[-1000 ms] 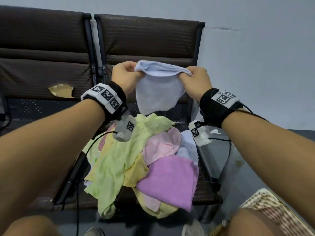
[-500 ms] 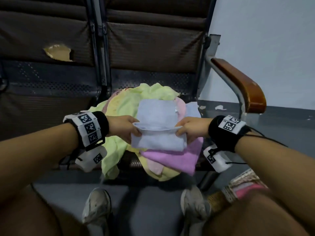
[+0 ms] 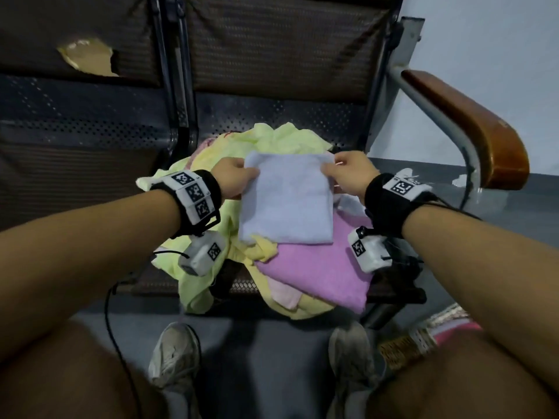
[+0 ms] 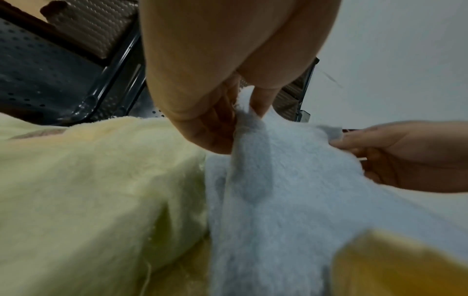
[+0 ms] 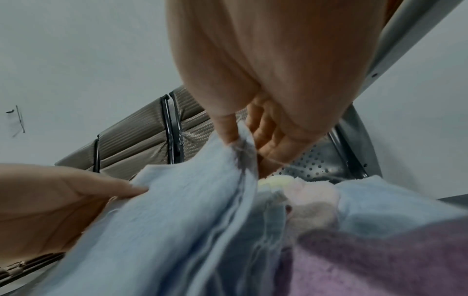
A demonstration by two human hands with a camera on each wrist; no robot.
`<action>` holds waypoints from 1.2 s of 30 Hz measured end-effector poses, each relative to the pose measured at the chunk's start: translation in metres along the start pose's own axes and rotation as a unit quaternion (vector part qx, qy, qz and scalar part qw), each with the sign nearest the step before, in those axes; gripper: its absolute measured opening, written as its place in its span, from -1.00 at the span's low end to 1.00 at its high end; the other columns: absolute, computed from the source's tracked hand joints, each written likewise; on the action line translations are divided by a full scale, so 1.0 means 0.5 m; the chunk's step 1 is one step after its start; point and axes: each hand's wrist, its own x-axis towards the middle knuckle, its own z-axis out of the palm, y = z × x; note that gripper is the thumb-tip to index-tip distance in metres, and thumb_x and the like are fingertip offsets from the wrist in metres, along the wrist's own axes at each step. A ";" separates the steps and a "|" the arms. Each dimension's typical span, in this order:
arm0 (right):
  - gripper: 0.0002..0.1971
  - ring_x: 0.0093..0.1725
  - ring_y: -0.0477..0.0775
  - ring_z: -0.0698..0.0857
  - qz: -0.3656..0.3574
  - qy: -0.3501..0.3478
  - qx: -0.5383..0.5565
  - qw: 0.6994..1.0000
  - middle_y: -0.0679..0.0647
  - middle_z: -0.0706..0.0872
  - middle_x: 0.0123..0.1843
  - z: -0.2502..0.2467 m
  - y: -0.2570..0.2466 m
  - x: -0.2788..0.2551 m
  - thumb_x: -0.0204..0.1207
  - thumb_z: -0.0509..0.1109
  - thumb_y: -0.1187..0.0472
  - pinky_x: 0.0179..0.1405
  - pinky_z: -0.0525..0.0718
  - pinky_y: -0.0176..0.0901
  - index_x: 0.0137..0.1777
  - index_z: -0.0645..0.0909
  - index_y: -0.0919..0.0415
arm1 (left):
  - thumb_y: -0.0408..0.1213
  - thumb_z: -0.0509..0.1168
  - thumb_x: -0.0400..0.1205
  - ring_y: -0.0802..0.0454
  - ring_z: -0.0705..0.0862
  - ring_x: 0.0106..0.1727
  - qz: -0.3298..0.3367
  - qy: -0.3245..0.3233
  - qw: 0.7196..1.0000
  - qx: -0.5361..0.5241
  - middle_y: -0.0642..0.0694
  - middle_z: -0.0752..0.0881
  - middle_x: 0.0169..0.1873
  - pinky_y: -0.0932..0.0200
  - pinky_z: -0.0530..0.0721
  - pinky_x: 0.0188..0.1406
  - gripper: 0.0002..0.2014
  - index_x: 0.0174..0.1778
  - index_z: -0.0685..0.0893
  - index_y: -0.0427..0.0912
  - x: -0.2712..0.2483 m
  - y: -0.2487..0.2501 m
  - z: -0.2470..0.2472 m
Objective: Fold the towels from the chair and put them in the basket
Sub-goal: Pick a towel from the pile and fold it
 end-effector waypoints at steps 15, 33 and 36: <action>-0.32 0.52 0.04 0.54 -0.196 -0.193 -0.337 0.900 0.05 0.56 0.57 0.034 0.072 -0.107 0.46 0.56 -0.10 0.55 0.36 -0.22 0.55 0.53 0.11 | -0.44 0.46 0.50 -0.05 0.74 0.19 0.094 -0.108 0.982 0.126 -0.07 0.78 0.17 0.05 0.67 0.32 -0.67 0.11 0.77 0.02 -0.059 -0.090 0.008; -0.81 -0.30 -0.06 0.64 -0.065 -0.118 -0.051 0.989 -0.05 0.71 -0.30 -0.013 0.047 -0.105 0.65 0.39 0.11 -0.29 0.56 -0.26 -0.15 0.70 0.17 | -0.09 0.35 0.61 -0.21 0.76 0.01 0.082 -0.014 0.995 0.057 -0.23 0.81 -0.05 -0.16 0.71 0.13 -0.75 -0.02 0.77 -0.22 -0.068 -0.065 0.006; -0.68 -0.33 -0.03 0.59 -0.034 -0.100 -0.123 0.987 -0.04 0.68 -0.35 -0.003 0.060 -0.090 0.64 0.39 0.01 -0.30 0.55 -0.20 -0.22 0.67 0.24 | 0.05 0.31 0.66 -0.21 0.73 0.09 0.038 0.016 0.995 0.093 -0.20 0.79 0.03 -0.15 0.70 0.16 -0.63 0.06 0.73 -0.23 -0.053 -0.066 0.023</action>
